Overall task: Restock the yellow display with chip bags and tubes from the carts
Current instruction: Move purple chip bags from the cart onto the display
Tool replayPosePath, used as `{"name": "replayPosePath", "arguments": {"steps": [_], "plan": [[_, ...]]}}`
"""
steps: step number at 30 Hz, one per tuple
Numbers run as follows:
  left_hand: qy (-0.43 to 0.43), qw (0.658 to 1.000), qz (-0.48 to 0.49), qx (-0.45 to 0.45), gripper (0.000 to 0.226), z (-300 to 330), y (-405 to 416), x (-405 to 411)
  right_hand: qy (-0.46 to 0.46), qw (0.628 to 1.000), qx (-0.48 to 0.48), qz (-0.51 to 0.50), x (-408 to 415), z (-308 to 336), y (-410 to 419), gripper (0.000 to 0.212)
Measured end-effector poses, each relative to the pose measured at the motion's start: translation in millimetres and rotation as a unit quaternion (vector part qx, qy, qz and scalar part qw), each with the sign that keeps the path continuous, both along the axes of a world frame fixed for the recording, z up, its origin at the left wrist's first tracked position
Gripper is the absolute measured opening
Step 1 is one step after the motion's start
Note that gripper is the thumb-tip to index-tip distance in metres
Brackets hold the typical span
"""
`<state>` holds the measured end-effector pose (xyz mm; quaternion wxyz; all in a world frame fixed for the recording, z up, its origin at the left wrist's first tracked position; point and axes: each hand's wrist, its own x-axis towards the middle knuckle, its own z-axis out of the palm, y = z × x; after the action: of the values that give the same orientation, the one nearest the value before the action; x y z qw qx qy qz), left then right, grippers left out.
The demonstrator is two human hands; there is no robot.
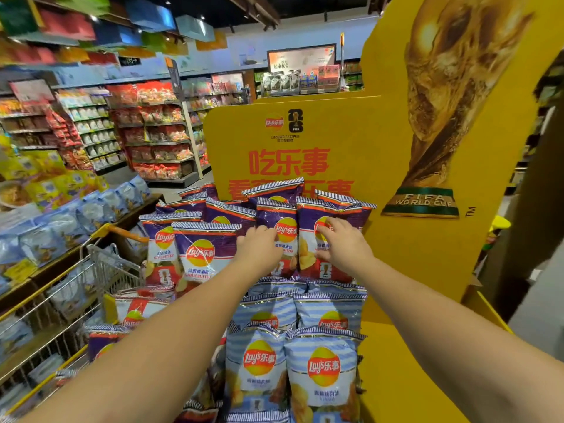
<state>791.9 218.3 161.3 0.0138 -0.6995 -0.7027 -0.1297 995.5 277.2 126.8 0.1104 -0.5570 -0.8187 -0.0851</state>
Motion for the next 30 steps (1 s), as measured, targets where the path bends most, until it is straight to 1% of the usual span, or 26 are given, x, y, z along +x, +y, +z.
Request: {"name": "replayPosePath", "arguments": {"steps": [2, 5, 7, 9, 13, 15, 17, 21, 24, 26, 30], "plan": [[-0.064, 0.998, -0.015, -0.009, 0.026, 1.7, -26.2, 5.8, 0.051, 0.998, 0.01, -0.023, 1.7, 8.3, -33.7, 0.061], [-0.154, 0.988, -0.024, -0.024, 0.02, 1.6, -71.1, 18.1, 0.19, 0.98, -0.029, -0.044, 1.7, 10.7, -87.2, 0.045], [-0.201, 0.978, -0.043, -0.033, 0.018, -2.3, -109.9, 25.9, 0.291, 0.953, -0.063, -0.059, 2.8, 6.2, -135.2, 0.039], [-0.254, 0.964, -0.067, -0.047, 0.017, -8.0, -152.3, 35.9, 0.371, 0.921, -0.079, -0.092, 6.6, 0.3, -191.6, 0.035], [-0.327, 0.936, -0.101, -0.079, 0.02, -26.7, -228.5, 56.6, 0.461, 0.867, -0.11, -0.155, 18.5, -23.1, -300.1, 0.022], [-0.358, 0.92, -0.123, -0.105, 0.022, -40.2, -274.8, 71.5, 0.505, 0.831, -0.113, -0.206, 29.8, -45.9, -359.1, 0.024], [-0.381, 0.904, -0.146, -0.126, 0.02, -52.9, -316.5, 90.4, 0.523, 0.804, -0.119, -0.256, 44.9, -66.7, -416.2, 0.032], [-0.373, 0.887, -0.193, -0.193, 0.019, -82.3, -401.0, 139.4, 0.551, 0.763, -0.137, -0.309, 78.1, -94.7, -530.2, 0.024], [-0.376, 0.864, -0.228, -0.245, 0.012, -104.2, -465.1, 180.5, 0.542, 0.751, -0.129, -0.354, 104.1, -108.2, -612.1, 0.022], [-0.374, 0.849, -0.249, -0.277, 0.013, -115.3, -501.4, 205.7, 0.528, 0.745, -0.124, -0.388, 120.1, -115.1, -657.6, 0.025], [-0.355, 0.818, -0.309, -0.331, 0.013, -137.0, -573.4, 257.7, 0.53, 0.704, -0.116, -0.458, 157.4, -135.4, -749.2, 0.024]]}}
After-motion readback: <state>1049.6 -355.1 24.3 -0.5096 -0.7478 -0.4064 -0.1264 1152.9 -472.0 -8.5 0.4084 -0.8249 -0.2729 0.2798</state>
